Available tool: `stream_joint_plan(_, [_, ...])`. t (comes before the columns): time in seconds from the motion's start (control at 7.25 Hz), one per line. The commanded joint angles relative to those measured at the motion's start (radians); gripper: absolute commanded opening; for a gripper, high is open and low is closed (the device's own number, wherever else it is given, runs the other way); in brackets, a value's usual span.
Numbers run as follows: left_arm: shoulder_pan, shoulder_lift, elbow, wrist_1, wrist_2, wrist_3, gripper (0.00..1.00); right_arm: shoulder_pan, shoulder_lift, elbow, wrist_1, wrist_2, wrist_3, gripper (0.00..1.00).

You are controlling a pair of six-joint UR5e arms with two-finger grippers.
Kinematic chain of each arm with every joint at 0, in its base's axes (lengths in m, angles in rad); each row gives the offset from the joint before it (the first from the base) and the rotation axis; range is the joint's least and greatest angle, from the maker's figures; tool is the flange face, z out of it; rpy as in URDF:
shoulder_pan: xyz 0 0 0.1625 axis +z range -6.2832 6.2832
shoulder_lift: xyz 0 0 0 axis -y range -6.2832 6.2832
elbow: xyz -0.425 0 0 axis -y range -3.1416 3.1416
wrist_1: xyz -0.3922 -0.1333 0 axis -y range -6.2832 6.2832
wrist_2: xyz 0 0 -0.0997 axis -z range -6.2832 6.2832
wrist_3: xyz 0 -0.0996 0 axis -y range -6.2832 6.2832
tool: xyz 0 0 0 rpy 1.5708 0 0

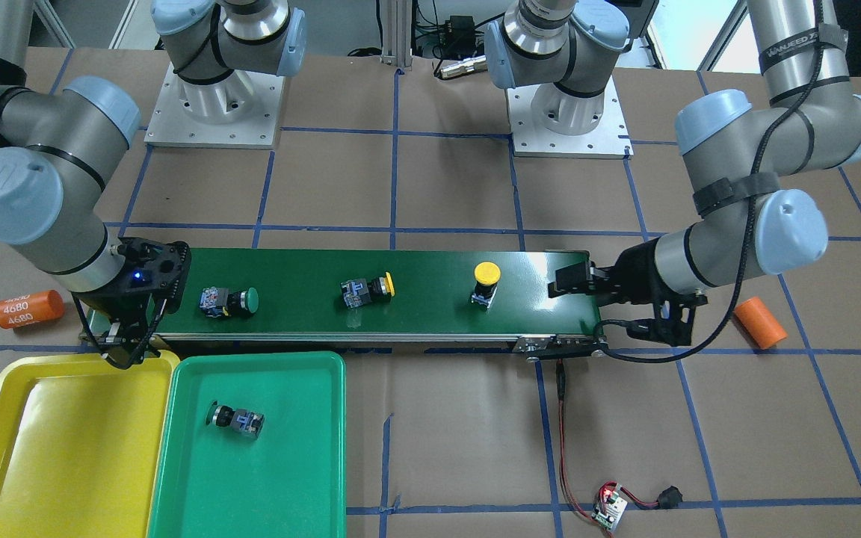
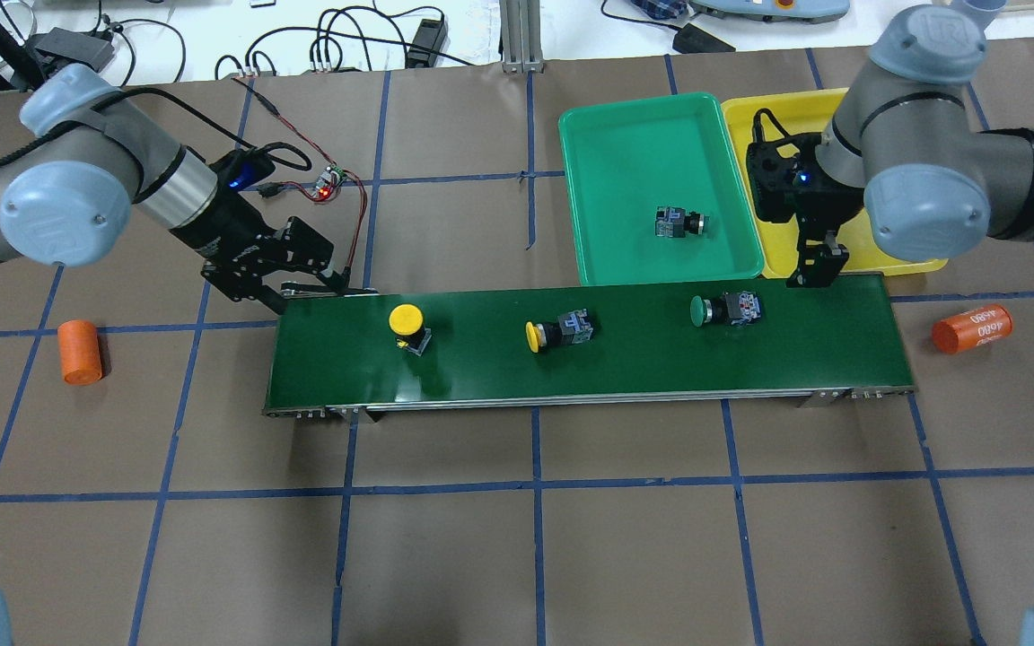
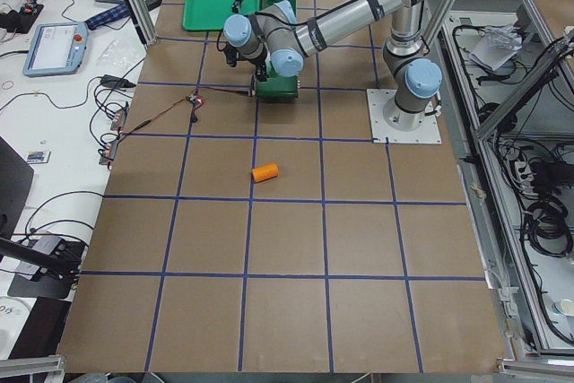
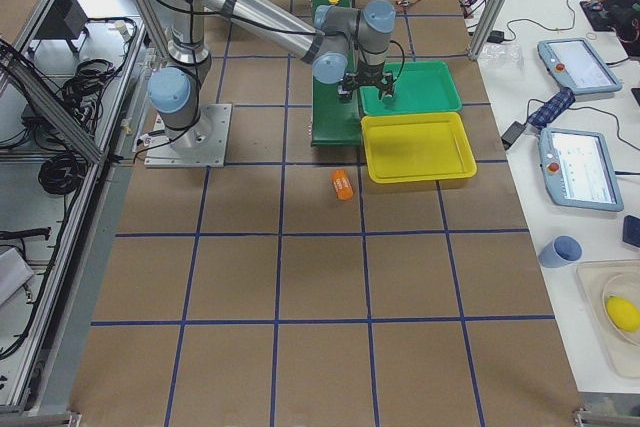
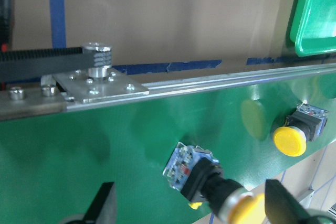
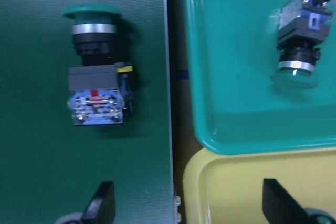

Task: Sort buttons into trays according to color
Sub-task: 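Reach left gripper to the orange cell while right gripper grasps next green button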

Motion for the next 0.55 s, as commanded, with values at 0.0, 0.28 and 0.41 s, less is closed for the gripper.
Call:
stream_joint_plan(0.0, [0.115, -0.006, 0.079, -0.011, 0.227, 0.082, 1.00, -0.010, -0.067, 0.143, -0.041, 0.001, -0.010, 1.00])
stream_joint_plan(0.28, [0.265, -0.035, 0.093, 0.004, 0.241, 0.296, 1.00, -0.008, -0.071, 0.168, -0.042, 0.014, 0.002, 1.00])
stream_joint_plan(0.41, [0.310, -0.050, 0.094, 0.009, 0.239, 0.367, 1.00, -0.008, -0.074, 0.165, -0.042, 0.017, 0.004, 0.98])
